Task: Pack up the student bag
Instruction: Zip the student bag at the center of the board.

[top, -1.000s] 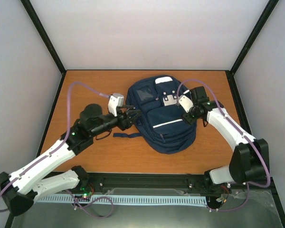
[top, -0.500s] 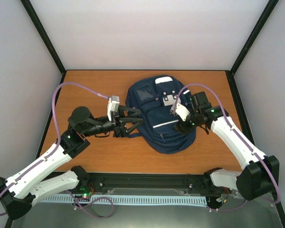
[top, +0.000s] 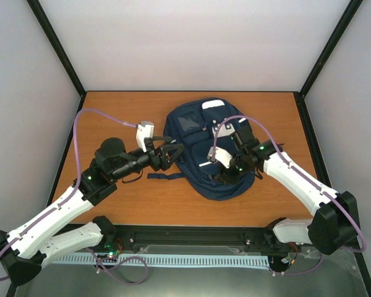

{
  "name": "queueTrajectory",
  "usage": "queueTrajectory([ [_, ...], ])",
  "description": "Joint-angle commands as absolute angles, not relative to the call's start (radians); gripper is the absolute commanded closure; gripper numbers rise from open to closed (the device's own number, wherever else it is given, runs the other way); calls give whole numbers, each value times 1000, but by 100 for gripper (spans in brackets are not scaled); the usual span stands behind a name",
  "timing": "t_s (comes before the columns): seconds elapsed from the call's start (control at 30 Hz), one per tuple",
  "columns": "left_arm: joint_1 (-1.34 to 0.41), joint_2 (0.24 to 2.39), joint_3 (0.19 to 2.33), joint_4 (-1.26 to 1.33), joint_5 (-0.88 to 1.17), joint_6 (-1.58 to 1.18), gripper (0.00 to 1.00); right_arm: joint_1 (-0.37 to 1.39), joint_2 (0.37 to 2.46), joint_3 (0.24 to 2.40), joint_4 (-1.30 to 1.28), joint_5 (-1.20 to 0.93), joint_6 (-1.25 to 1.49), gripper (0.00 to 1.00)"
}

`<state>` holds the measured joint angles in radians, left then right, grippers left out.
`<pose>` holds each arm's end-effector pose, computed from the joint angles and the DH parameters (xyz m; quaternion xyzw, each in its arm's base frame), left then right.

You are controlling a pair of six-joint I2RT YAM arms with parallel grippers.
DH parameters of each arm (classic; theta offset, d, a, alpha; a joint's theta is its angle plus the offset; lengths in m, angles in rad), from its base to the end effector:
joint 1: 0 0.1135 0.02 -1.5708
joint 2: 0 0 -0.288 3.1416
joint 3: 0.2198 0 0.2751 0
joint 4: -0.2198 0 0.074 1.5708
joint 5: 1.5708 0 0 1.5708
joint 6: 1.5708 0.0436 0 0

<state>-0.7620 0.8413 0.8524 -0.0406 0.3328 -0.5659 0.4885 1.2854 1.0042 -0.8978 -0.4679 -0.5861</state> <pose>0.1428 -0.1560 0.3878 0.1841 0.6929 -0.5169 0.4678 0.2174 0.1378 0.2686 -0.5271 0.7966 0.2179 0.2002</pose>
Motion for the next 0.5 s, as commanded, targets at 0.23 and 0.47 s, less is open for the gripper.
queueTrajectory([
  [0.23,-759,943,766,-240,-209,-881,13,590,1384,970,-818,-429,-486,55],
  [0.47,-761,955,750,-263,-240,-897,14,591,1451,997,-796,-412,-434,62],
])
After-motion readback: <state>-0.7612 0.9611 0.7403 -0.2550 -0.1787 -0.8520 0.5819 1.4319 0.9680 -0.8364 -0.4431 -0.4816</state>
